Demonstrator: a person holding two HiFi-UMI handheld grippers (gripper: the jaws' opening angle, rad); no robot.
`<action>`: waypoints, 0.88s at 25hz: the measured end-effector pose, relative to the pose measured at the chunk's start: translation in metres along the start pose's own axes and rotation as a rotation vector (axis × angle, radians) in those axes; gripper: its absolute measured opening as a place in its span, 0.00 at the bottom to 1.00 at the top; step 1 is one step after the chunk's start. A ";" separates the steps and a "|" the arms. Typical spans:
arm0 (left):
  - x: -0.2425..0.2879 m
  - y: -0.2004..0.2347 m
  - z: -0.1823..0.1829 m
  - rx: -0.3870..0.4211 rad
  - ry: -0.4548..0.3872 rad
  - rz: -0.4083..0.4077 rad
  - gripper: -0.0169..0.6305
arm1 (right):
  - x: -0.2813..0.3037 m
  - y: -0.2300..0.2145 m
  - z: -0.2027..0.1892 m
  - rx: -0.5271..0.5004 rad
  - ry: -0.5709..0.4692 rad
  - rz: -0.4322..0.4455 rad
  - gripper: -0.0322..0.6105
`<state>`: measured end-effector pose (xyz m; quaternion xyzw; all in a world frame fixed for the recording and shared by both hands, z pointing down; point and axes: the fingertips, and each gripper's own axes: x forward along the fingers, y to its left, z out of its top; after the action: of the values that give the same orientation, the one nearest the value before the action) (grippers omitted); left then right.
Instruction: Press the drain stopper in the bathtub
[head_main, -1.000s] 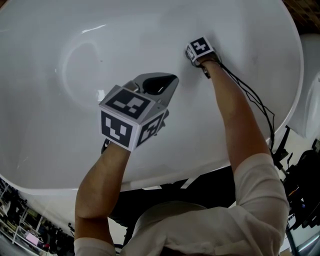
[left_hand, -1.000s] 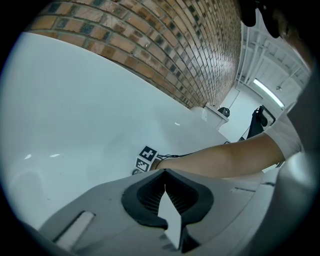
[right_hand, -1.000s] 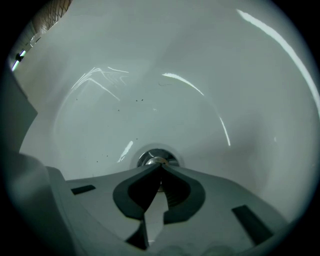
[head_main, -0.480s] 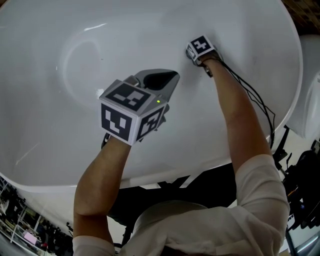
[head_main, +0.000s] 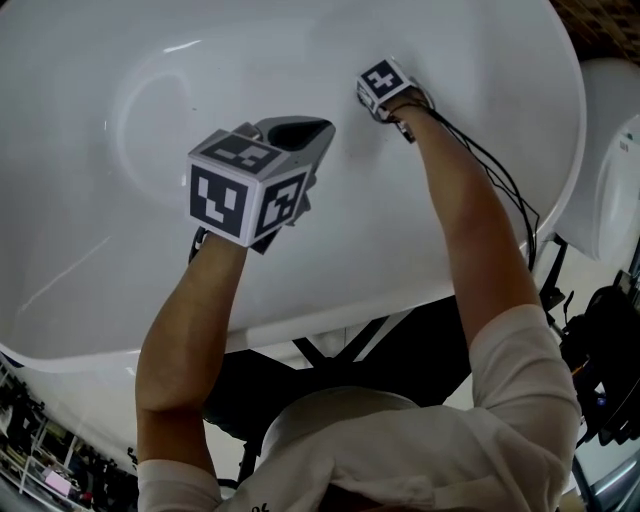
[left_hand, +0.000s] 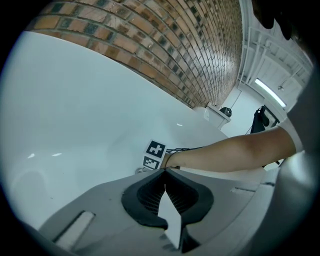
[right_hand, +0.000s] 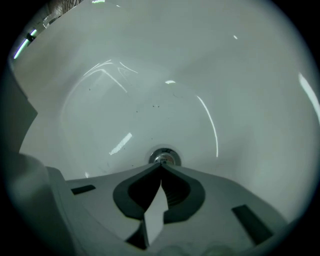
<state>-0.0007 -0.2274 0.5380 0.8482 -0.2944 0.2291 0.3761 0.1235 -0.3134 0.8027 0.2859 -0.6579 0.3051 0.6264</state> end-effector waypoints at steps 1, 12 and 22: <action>0.000 0.001 0.000 0.002 0.006 0.008 0.03 | -0.006 -0.003 0.001 -0.002 -0.007 -0.010 0.08; -0.031 0.015 0.030 -0.029 -0.089 0.126 0.03 | -0.058 0.001 0.012 -0.021 -0.073 -0.037 0.08; -0.049 -0.010 0.039 -0.047 -0.182 0.133 0.03 | -0.104 -0.002 0.019 -0.055 -0.149 -0.078 0.08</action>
<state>-0.0228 -0.2360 0.4788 0.8349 -0.3883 0.1689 0.3517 0.1182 -0.3293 0.6979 0.3158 -0.6991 0.2399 0.5949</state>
